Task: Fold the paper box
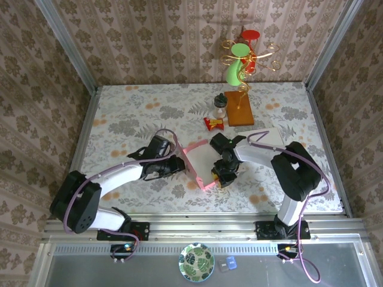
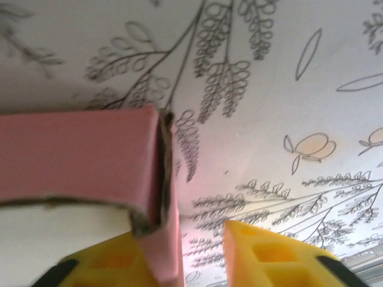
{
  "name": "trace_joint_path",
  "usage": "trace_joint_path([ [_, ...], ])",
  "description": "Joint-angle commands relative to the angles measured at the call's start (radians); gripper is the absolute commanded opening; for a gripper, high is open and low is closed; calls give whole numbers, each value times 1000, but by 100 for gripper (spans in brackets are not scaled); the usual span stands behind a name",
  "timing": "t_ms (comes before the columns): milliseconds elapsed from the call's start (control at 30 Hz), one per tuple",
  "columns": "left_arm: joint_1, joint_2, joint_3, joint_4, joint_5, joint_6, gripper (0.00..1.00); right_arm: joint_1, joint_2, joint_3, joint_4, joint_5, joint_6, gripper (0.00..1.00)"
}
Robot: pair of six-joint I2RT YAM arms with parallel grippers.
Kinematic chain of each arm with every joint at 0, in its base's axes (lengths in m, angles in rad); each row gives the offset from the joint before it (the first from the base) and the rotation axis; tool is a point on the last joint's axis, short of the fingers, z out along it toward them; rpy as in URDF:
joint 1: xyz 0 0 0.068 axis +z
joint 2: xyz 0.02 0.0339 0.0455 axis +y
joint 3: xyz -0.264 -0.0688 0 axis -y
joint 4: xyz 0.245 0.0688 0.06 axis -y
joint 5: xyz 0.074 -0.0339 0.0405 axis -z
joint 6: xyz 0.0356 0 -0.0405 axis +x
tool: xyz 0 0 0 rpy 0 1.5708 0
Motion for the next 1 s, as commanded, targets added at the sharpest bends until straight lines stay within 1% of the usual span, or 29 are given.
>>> trace_joint_path([
  [0,-7,11,44,34,15,-12,26,-3,-73,98,-91,92,-166,57],
  [33,-7,14,47,32,15,-10,26,-4,-82,121,-117,105,-216,59],
  [133,-8,24,59,25,15,-3,26,-7,-124,169,-144,153,-389,61],
  [233,-8,32,68,22,11,0,26,-19,-180,158,-60,195,-618,61],
  [267,-8,33,70,19,7,2,26,-25,-193,152,-33,212,-720,60],
  [333,-8,34,77,15,6,3,26,-43,-207,135,-11,250,-912,57],
  [367,-8,34,79,12,4,4,26,-60,-204,125,-14,266,-997,53],
  [433,-7,33,87,2,4,9,26,-104,-176,106,-9,236,-1137,47],
  [500,-5,33,90,-6,3,13,26,-144,-139,99,-10,191,-1238,41],
  [600,-3,33,91,-10,3,16,26,-154,-93,107,5,128,-1334,41],
  [667,-2,33,93,-14,3,16,26,-155,-58,116,13,110,-1356,40],
  [833,3,34,101,-27,1,26,26,-155,30,143,41,87,-1347,41],
  [967,5,33,105,-34,0,29,26,-155,91,168,35,99,-1339,41],
])
